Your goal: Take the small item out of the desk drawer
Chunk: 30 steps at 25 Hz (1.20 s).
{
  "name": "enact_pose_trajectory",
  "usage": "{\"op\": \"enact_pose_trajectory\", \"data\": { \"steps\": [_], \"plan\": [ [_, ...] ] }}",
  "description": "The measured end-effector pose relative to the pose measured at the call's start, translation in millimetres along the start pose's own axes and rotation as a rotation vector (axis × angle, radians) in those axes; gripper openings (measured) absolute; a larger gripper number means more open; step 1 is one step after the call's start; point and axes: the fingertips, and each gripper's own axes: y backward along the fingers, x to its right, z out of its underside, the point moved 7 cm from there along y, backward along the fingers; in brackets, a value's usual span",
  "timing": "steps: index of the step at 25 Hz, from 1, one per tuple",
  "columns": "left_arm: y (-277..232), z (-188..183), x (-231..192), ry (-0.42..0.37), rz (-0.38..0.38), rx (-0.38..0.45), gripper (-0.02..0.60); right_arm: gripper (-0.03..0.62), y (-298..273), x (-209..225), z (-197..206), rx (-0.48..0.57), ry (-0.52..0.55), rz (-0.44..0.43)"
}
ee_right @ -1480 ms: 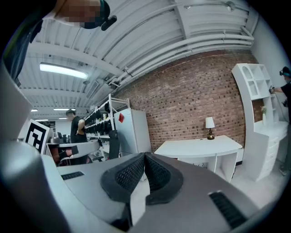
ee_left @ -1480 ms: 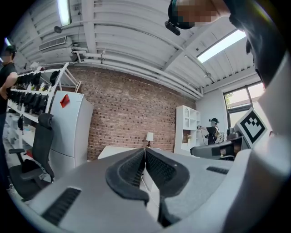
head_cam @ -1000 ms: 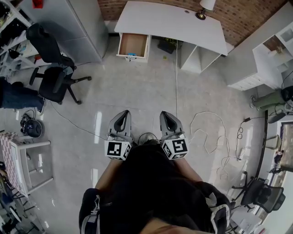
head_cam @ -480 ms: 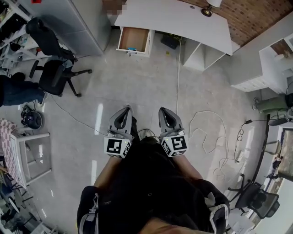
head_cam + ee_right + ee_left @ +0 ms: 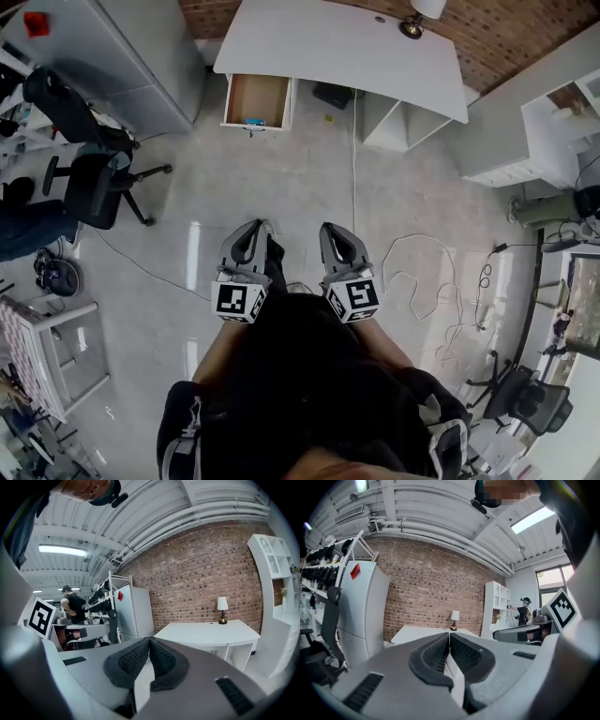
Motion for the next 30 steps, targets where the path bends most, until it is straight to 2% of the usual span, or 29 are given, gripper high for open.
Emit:
{"op": "enact_pose_trajectory", "data": {
  "steps": [8,13,17,21,30],
  "plan": [
    [-104.4,-25.7,-98.2,0.013,0.051,-0.024,0.011,0.026,-127.8,28.9,-42.2,-0.026,0.002,0.060],
    [-153.4,-28.5,-152.5,-0.015,0.067,-0.060,0.011,0.026,-191.5,42.8,-57.9,-0.017,-0.028,0.092],
    [-178.3,-19.8,-180.5,0.007,0.041,-0.087,0.011,0.026,-230.8,49.7,-61.3,-0.033,-0.019,0.075],
    [-227.6,-3.8,-215.6,0.014,0.030,-0.127,0.011,0.026,-292.8,68.9,-59.2,-0.049,-0.030,0.055],
    [-305.6,13.4,-253.1,-0.013,-0.061,-0.206,0.011,0.026,-381.6,108.8,-71.4,-0.071,-0.021,-0.065]
  ]
}}
